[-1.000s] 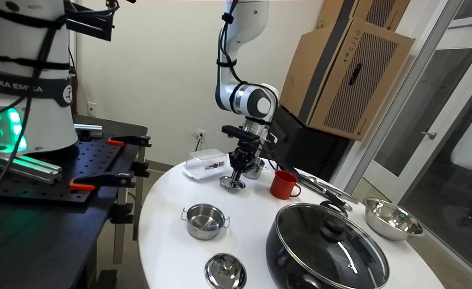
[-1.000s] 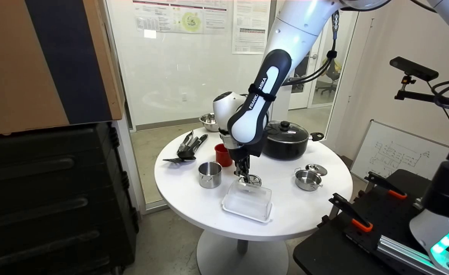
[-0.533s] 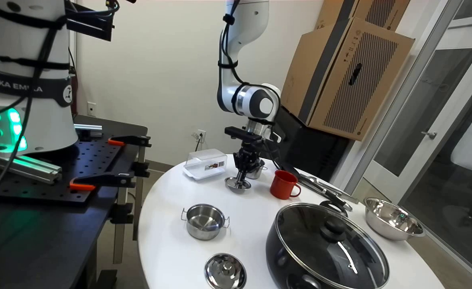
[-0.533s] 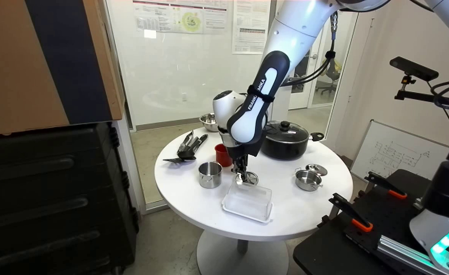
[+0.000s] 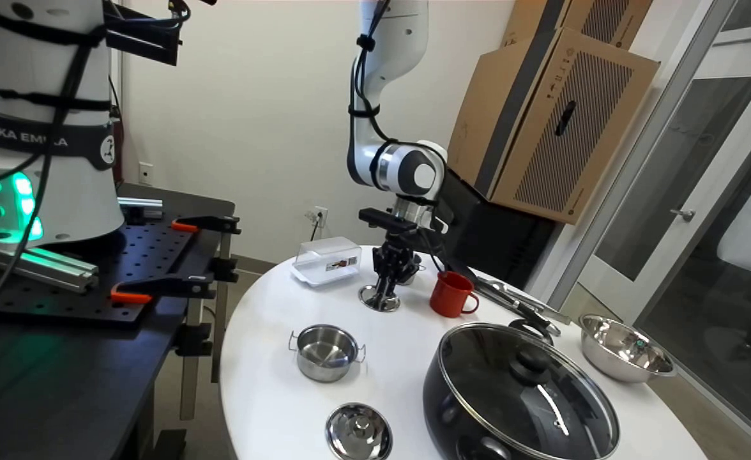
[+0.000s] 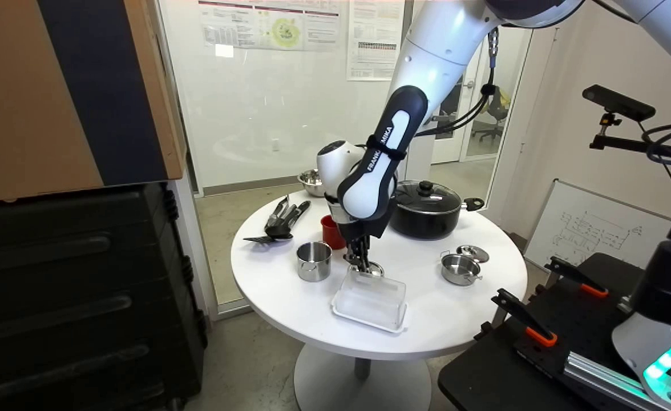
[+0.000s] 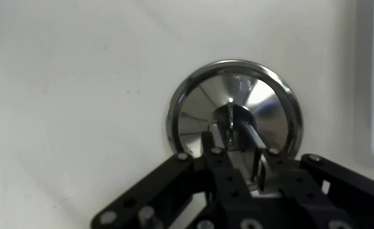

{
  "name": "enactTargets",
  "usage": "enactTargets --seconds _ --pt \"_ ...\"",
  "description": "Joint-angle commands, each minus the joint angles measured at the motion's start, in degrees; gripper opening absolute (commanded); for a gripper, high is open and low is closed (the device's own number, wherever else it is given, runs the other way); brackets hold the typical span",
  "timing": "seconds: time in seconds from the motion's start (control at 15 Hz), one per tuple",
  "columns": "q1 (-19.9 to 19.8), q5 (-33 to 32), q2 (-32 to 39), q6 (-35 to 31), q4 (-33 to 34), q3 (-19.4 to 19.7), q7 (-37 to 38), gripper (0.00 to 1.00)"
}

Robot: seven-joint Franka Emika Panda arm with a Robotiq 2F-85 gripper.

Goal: Remove the lid from the silver pot

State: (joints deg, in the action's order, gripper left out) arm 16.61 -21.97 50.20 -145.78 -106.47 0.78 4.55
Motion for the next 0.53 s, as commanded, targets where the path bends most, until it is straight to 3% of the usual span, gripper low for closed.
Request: enactTargets --seconds 0.0,0.27,0.47 --pt "0.36 1.24 1.21 -0.22 1.59 0.58 0.7 0.54" --pt "0.08 1.64 -0.52 -0.03 0.33 0.5 0.88 0.83" --pt "0.13 1.63 -3.74 0.21 -2.09 0.47 1.14 1.0"
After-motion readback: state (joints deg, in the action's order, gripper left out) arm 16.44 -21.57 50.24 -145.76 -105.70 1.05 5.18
